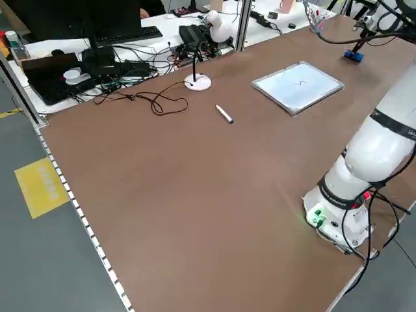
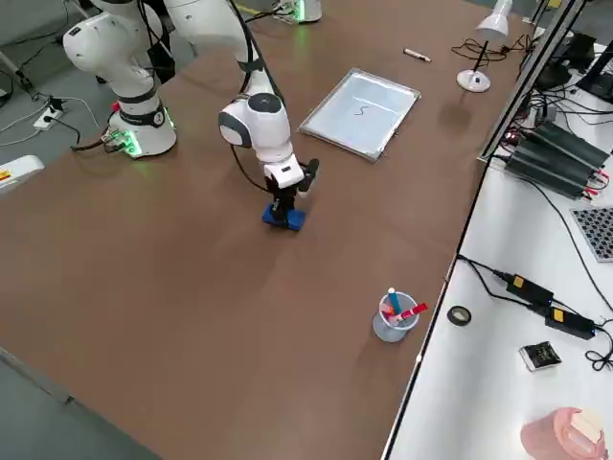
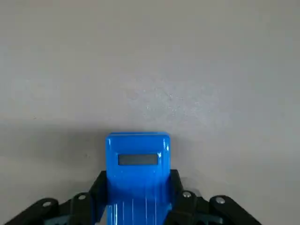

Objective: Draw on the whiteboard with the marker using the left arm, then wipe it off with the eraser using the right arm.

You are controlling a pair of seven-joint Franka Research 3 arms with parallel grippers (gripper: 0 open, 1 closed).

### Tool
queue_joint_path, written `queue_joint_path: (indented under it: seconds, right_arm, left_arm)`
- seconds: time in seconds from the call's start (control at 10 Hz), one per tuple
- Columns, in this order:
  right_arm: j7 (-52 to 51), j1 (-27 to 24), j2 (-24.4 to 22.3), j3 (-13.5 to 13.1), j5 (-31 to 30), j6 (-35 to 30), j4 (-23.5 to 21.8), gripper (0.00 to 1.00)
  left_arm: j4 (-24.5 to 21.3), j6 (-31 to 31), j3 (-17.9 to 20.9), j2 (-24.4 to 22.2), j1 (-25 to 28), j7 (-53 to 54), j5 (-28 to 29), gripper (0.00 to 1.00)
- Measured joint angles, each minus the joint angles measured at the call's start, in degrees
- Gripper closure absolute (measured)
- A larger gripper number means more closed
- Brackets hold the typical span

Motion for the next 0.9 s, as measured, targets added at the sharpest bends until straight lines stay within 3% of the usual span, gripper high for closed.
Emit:
queue_joint_path:
  seconds: [0.3, 0.6, 0.9]
  right_arm:
    - [5.9, 1.4, -0.7, 1.8, 0.0, -2.5, 0.7, 0.44]
    - [14.5, 7.0, -3.5, 2.5, 0.0, -7.2, 2.5, 0.44]
    - [24.0, 13.2, -7.1, 2.7, 0.0, -16.0, 5.8, 0.44]
  left_arm:
    - [0.0, 0.0, 0.0, 0.0, 0.0, 0.0, 0.0, 0.0]
    - [0.0, 0.2, 0.0, 0.0, 0.0, 0.0, 0.0, 0.0]
    - [0.2, 0.4, 0.2, 0.0, 0.0, 0.0, 0.0, 0.0]
